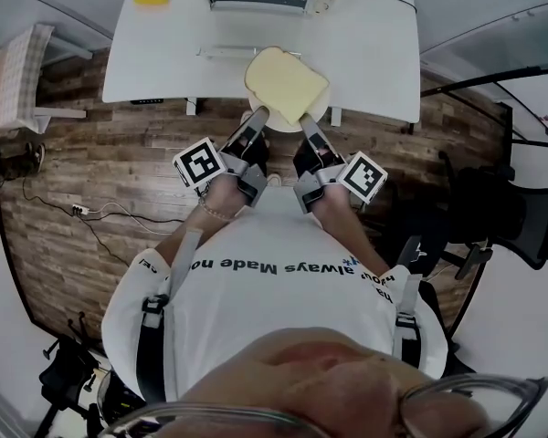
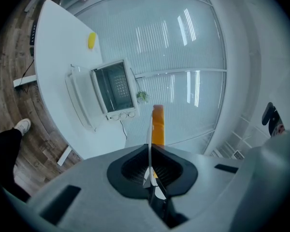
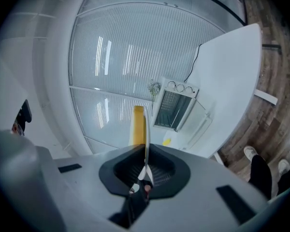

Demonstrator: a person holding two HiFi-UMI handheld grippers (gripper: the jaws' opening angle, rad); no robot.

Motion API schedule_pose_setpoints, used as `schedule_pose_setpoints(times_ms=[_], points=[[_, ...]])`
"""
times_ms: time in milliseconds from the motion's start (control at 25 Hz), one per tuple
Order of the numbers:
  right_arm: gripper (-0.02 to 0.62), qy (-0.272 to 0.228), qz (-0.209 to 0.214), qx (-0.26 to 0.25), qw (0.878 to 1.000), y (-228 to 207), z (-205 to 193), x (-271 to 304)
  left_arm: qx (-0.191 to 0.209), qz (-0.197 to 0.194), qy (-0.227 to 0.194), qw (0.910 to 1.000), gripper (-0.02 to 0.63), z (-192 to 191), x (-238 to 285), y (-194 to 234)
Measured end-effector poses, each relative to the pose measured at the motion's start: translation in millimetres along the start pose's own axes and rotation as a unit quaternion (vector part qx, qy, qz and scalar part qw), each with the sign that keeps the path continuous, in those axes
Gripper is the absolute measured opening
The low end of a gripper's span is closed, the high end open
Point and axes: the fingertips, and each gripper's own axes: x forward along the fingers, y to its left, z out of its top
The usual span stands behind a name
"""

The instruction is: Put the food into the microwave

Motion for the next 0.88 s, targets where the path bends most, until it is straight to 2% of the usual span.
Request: schedule_pose_setpoints(times_ms=[160,280,520,640,880], points=[[0.025,0.002,-0.005,0.008,1.000,4.4,13.2,60.5,-0.026,-0.012,-0.008,0.9996,0.018,55.0,27.0,4.2],[0.025,0.005,-0.016,0.005,1.000,3.6,26.5,103.4,-0.030,-0.009,-0.004,0.9995,0.018,94.7,47.9,13.2],[0.025,0.005,-0.043,0.023,0.999,-12.7,79.7,248.8,-0.047,0.024,0.008,0.9986,0.018,220.7,129.6,63.0],[0.025,0.002,-0.038,0.018,0.999,-1.0,85.1,259.0,-0.053,0.007,0.007,0.9985,0.018,233.7,137.3,49.0],[0.025,-0.008,-0.021,0.009,1.000,11.6,86.7,256.4,-0.036,-0.006,0.009,0.9993,0.018,234.4,135.7,36.1]])
